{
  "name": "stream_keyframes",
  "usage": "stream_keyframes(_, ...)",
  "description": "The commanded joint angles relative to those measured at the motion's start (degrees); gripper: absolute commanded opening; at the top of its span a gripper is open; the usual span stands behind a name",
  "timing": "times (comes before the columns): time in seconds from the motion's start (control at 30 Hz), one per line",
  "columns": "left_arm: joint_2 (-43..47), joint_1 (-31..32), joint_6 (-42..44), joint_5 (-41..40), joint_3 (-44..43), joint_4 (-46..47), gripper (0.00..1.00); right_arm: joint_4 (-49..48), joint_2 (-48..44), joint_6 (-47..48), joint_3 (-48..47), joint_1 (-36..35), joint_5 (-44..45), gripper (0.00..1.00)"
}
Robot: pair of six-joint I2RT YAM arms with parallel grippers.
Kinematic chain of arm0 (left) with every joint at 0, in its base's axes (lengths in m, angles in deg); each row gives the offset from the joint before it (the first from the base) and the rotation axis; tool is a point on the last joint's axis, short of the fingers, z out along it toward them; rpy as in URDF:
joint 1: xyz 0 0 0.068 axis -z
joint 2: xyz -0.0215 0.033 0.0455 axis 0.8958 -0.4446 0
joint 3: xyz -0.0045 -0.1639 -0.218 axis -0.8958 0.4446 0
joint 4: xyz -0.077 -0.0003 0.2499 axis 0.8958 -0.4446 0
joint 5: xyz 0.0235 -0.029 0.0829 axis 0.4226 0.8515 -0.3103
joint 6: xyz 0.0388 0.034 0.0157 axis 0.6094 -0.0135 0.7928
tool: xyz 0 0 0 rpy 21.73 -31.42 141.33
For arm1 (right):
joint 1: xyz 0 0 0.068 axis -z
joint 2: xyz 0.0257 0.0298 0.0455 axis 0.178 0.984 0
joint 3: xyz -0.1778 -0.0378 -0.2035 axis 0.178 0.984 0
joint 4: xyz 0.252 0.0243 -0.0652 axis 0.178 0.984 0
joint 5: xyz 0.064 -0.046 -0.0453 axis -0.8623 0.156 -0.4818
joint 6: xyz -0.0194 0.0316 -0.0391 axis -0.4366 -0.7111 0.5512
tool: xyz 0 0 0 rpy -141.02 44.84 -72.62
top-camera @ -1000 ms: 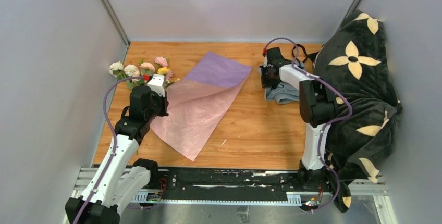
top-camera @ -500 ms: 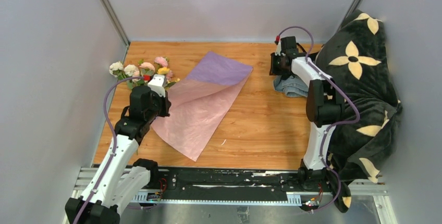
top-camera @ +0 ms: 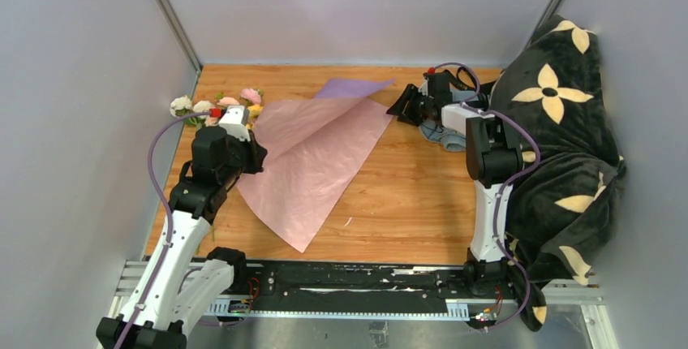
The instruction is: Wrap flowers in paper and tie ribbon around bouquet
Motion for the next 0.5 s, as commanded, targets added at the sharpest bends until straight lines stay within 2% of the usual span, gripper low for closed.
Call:
stream_keyframes(0.0, 0.3, -0.4, -2.4, 2.1, -0.3, -1.2, 0.0, -2.1, 5.7, -6.0, -2.9, -1.2, 0.2, 0.57)
stream_keyframes(0.37, -0.3, -0.4, -1.5, 3.3, -1.4, -0.9, 0.0, -3.9, 11.7, -9.8, -7.6, -2.4, 0.1, 0.55)
stream_keyframes(0.47, -0.4, -0.4, -1.5, 3.2, -1.3, -0.7, 0.0, -3.4, 12.7, -9.6, -8.9, -2.9, -0.1, 0.45)
